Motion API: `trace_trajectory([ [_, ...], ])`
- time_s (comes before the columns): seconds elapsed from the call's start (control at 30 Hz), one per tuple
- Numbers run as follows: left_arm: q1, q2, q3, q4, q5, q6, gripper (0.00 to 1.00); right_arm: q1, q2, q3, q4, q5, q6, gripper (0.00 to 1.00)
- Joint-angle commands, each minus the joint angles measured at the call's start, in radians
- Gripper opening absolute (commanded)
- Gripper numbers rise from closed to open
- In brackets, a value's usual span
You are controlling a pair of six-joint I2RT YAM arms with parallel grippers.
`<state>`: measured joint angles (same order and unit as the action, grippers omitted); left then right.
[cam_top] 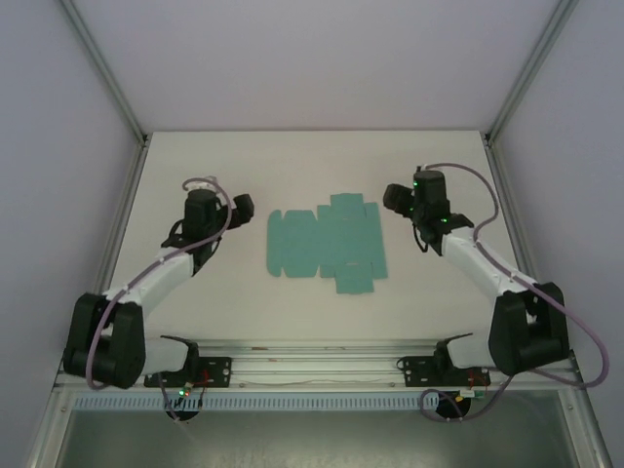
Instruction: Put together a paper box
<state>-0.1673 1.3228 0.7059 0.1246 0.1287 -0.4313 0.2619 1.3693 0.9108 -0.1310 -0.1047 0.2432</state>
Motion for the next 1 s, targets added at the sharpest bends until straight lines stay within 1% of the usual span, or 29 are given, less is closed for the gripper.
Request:
trace_trajectory([
  [0.0, -0.026, 0.086, 0.069, -0.082, 0.145, -0.067, 1.00, 0.043, 0.084, 0.047, -0.189, -0.097, 0.103, 0.65],
  [0.07, -0.034, 0.147, 0.107, -0.102, 0.167, -0.075, 1.00, 0.049, 0.139, 0.069, -0.201, -0.128, 0.115, 0.55],
  [0.1, -0.037, 0.182, 0.122, -0.105, 0.195, -0.071, 1.00, 0.050, 0.169, 0.079, -0.202, -0.125, 0.128, 0.47],
  [0.2, -0.049, 0.263, 0.163, -0.125, 0.234, -0.060, 1.00, 0.051, 0.246, 0.107, -0.210, -0.131, 0.133, 0.38],
  [0.27, -0.054, 0.298, 0.175, -0.124, 0.247, -0.053, 1.00, 0.051, 0.292, 0.127, -0.224, -0.135, 0.139, 0.34],
  [0.3, -0.056, 0.314, 0.177, -0.117, 0.261, -0.054, 1.00, 0.051, 0.314, 0.135, -0.226, -0.148, 0.139, 0.30],
  [0.57, -0.063, 0.395, 0.179, -0.069, 0.339, -0.068, 1.00, 0.048, 0.428, 0.129, -0.216, -0.110, 0.158, 0.22],
  [0.7, -0.071, 0.421, 0.175, -0.031, 0.404, -0.081, 0.99, 0.049, 0.479, 0.127, -0.215, -0.105, 0.163, 0.17],
  [0.87, -0.084, 0.438, 0.164, 0.039, 0.468, -0.097, 0.93, 0.050, 0.485, 0.106, -0.203, -0.097, 0.164, 0.17],
  [0.93, -0.089, 0.445, 0.145, 0.114, 0.524, -0.115, 0.87, 0.049, 0.485, 0.099, -0.206, -0.098, 0.166, 0.17],
  [0.97, -0.094, 0.449, 0.138, 0.153, 0.548, -0.151, 0.85, 0.049, 0.485, 0.094, -0.205, -0.100, 0.172, 0.17],
])
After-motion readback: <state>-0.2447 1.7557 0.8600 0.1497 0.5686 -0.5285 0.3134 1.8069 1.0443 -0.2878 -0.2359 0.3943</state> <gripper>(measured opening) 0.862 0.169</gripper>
